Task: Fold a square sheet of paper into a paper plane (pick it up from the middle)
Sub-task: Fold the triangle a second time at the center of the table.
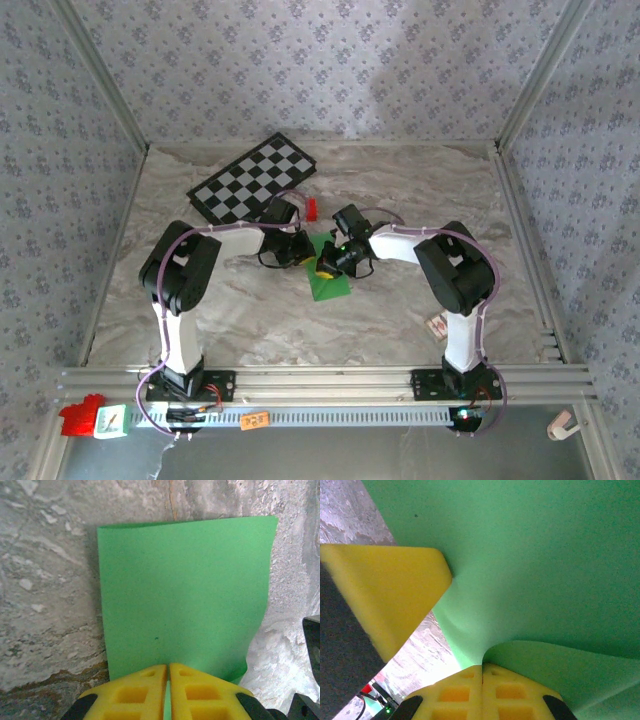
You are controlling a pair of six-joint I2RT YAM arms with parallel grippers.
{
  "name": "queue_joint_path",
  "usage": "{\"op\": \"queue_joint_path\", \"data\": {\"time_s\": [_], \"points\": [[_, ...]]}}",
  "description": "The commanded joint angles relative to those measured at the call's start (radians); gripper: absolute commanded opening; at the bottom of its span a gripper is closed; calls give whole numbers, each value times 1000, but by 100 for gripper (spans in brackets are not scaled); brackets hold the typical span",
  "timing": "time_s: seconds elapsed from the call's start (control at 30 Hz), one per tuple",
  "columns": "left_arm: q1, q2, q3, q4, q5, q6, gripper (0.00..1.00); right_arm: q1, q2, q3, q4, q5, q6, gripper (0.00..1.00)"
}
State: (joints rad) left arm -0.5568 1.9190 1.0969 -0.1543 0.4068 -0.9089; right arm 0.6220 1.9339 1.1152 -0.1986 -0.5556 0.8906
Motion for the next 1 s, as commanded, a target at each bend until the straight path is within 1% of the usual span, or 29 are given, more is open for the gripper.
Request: {"op": "queue_joint_path", "data": {"time_s": [0.0, 0.97], "points": [[-10, 41, -16, -83, -17, 9, 12, 3, 4, -2, 12, -12, 0, 2], [-11, 35, -25, -81, -17, 6, 12, 2, 39, 1, -8, 2, -2, 2]]}}
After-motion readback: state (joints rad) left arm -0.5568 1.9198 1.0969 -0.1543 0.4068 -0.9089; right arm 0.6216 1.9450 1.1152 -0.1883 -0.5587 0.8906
